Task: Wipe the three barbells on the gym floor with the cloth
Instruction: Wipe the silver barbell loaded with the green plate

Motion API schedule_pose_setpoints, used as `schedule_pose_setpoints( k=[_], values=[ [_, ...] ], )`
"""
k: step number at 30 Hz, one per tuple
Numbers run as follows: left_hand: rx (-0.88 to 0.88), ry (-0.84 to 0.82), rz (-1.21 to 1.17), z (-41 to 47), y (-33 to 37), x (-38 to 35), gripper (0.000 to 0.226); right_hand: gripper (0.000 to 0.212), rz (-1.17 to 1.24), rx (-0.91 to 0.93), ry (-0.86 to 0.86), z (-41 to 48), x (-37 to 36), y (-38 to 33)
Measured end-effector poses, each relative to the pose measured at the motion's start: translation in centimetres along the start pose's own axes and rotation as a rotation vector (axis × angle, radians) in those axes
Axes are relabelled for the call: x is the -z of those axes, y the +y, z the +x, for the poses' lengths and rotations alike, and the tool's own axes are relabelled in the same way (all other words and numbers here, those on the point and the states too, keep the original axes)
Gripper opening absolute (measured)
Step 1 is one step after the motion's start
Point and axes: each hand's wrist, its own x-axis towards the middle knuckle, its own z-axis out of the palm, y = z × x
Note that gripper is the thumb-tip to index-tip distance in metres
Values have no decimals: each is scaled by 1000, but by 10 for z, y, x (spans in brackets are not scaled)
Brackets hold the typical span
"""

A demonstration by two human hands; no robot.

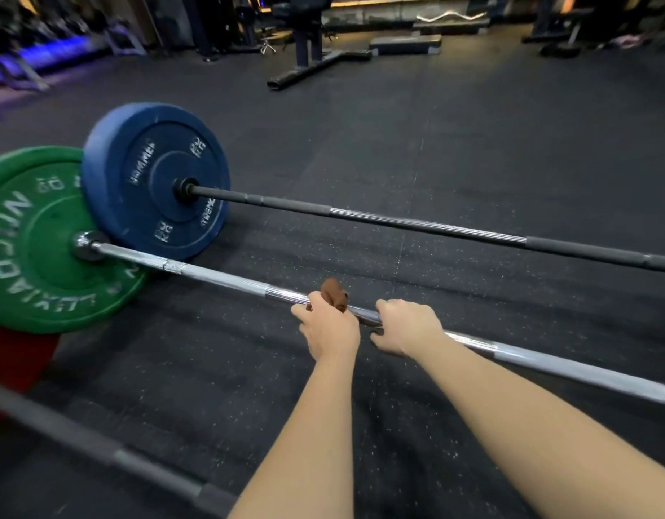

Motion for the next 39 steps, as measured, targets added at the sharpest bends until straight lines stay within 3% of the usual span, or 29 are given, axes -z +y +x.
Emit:
schedule_pose_setpoints(
  k=[7, 12, 16, 19, 23, 33, 39],
  values=[
    [-64, 49, 103, 19, -9, 5, 32, 28, -87, -102, 81, 8, -9, -7],
    [69, 111, 81, 76, -9, 43, 28, 26, -76, -105, 80, 7, -11, -6],
    [24, 122, 103, 75, -15, 42, 31, 27, -93, -124, 85, 7, -12, -10],
    [-13, 85, 90, 61, -25, 30, 36, 28, -94, -136, 79, 6, -10, -12],
    [-114, 6, 262, 43, -17, 19, 46, 26, -77, -149, 64, 4, -5, -14],
    [-223, -448, 782, 62, 29, 60, 52, 28, -52, -164, 25, -1, 0, -14],
    [-352, -312, 728, 60, 3, 53, 36, 27, -75, -160, 42, 4, -6, -14]
  ],
)
